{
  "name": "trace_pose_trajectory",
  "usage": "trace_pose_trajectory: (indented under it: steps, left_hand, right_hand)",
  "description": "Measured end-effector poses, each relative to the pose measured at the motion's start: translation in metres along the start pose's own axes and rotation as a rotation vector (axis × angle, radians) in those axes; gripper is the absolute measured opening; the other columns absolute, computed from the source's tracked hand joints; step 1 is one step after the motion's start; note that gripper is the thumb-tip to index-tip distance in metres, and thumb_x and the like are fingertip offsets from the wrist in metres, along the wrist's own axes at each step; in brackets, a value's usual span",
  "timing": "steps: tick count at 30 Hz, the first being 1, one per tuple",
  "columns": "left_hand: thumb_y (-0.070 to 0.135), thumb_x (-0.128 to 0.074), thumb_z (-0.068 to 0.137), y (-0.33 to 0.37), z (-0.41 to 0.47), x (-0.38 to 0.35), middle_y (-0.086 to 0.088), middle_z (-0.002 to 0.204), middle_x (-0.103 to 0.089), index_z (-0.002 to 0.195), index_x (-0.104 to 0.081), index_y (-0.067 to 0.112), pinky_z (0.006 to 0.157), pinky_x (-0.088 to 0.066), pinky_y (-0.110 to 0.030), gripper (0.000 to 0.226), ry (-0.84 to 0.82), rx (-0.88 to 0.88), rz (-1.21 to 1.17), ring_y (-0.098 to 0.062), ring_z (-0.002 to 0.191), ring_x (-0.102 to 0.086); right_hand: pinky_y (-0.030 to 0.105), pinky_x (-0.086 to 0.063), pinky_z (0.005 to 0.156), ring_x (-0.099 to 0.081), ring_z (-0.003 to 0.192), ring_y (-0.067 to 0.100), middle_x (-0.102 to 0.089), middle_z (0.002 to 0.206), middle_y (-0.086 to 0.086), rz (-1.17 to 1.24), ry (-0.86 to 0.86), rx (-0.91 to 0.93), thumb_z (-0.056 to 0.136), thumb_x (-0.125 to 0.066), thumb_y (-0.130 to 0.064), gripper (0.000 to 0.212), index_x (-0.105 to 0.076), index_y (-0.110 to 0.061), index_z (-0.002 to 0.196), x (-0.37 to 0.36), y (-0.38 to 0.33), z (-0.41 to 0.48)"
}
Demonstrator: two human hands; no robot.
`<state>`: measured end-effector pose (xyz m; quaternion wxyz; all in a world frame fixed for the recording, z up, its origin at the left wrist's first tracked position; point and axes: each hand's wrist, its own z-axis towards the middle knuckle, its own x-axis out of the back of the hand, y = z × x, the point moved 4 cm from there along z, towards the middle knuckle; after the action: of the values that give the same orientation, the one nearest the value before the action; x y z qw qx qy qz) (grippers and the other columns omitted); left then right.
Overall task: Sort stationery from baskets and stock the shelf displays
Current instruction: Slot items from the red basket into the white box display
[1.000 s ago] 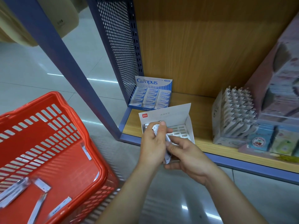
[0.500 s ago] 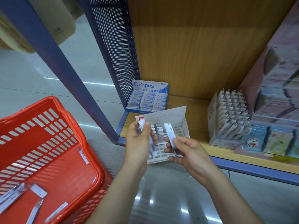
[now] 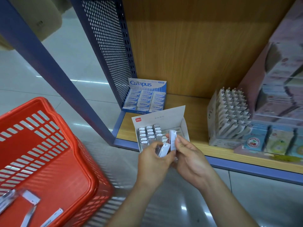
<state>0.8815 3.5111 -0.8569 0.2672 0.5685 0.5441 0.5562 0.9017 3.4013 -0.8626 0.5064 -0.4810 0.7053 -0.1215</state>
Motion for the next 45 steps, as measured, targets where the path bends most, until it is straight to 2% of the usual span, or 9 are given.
trace_pose_trajectory:
  steps: [3,6,9,13,16,25,39,42,45]
  left_hand:
    - [0.024,-0.079,0.075,0.005,0.005,0.006,0.013,0.082,-0.072,0.090,-0.070,0.024,0.075,-0.053,-0.023,0.017,0.062,-0.045,0.159,-0.004,0.080,-0.066]
    - [0.030,-0.076,0.079,0.014,0.010,0.009,0.012,0.085,-0.069,0.095,-0.068,0.022,0.075,-0.051,-0.027,0.019,0.064,-0.099,0.292,-0.010,0.083,-0.063]
    - [0.034,-0.074,0.082,0.022,0.014,0.010,0.010,0.083,-0.065,0.096,-0.066,0.021,0.073,-0.049,-0.027,0.020,0.073,-0.121,0.370,-0.014,0.083,-0.061]
    - [0.030,-0.075,0.082,0.021,0.024,0.025,0.009,0.093,-0.066,0.094,-0.064,0.026,0.076,-0.051,-0.029,0.017,0.155,-0.100,0.299,-0.012,0.084,-0.061]
    - [0.025,-0.076,0.081,0.010,0.032,0.042,0.007,0.102,-0.063,0.097,-0.065,0.023,0.082,-0.051,-0.030,0.020,0.274,-0.078,0.241,-0.012,0.090,-0.061]
    - [0.025,-0.075,0.082,-0.011,0.045,0.048,0.006,0.116,-0.060,0.116,-0.064,0.019,0.084,-0.043,-0.023,0.037,0.246,-0.030,0.278,-0.010,0.100,-0.055]
    - [0.021,-0.077,0.080,-0.015,0.048,0.047,0.008,0.106,-0.066,0.108,-0.062,0.023,0.090,-0.049,-0.030,0.032,0.207,0.020,0.159,-0.012,0.100,-0.061]
    - [0.019,-0.077,0.081,-0.011,0.048,0.047,0.012,0.098,-0.066,0.106,-0.062,0.023,0.083,-0.046,-0.024,0.030,0.192,0.020,0.147,-0.009,0.093,-0.061]
    - [0.018,-0.077,0.080,-0.008,0.048,0.047,0.017,0.090,-0.063,0.100,-0.060,0.026,0.084,-0.049,-0.026,0.028,0.177,0.024,0.139,-0.009,0.090,-0.060]
  right_hand:
    - [0.023,-0.038,0.066,-0.055,0.075,0.011,-0.069,0.094,0.003,-0.191,0.061,0.105,0.079,-0.063,-0.024,0.028,-0.074,-0.014,0.103,0.011,-0.020,0.004]
    - [0.020,-0.044,0.057,-0.052,0.062,0.010,-0.064,0.089,0.008,-0.280,0.040,0.124,0.080,-0.065,-0.025,0.026,-0.072,-0.006,0.096,0.010,-0.034,0.012]
    - [0.020,-0.052,0.059,-0.057,0.062,0.014,-0.067,0.085,0.013,-0.313,0.031,0.097,0.091,-0.061,-0.016,0.016,-0.068,-0.003,0.092,0.002,-0.042,0.018]
    - [0.022,-0.056,0.067,-0.062,0.067,0.016,-0.066,0.080,0.012,-0.210,0.138,0.213,0.091,-0.061,-0.004,0.007,-0.066,-0.004,0.086,0.006,-0.059,0.028]
    - [0.024,-0.057,0.080,-0.065,0.076,0.016,-0.068,0.080,0.007,-0.296,0.222,0.288,0.091,-0.059,0.003,0.015,-0.066,-0.007,0.082,0.007,-0.058,0.040]
    - [0.031,-0.056,0.083,-0.064,0.078,0.020,-0.067,0.080,0.011,-0.388,0.265,0.232,0.091,-0.060,0.000,0.013,-0.065,-0.008,0.082,0.011,-0.035,0.065]
    - [0.036,-0.054,0.092,-0.060,0.080,0.021,-0.067,0.077,0.009,-0.340,0.244,0.110,0.085,-0.071,-0.005,0.003,-0.070,-0.005,0.082,0.013,-0.037,0.074]
    - [0.033,-0.054,0.088,-0.063,0.076,0.016,-0.068,0.076,0.007,-0.336,0.295,0.125,0.083,-0.074,-0.007,0.004,-0.070,-0.005,0.085,0.012,-0.032,0.078]
    - [0.029,-0.058,0.084,-0.067,0.080,0.018,-0.072,0.084,0.009,-0.338,0.333,0.126,0.084,-0.074,-0.010,0.012,-0.070,-0.002,0.092,0.009,-0.024,0.081]
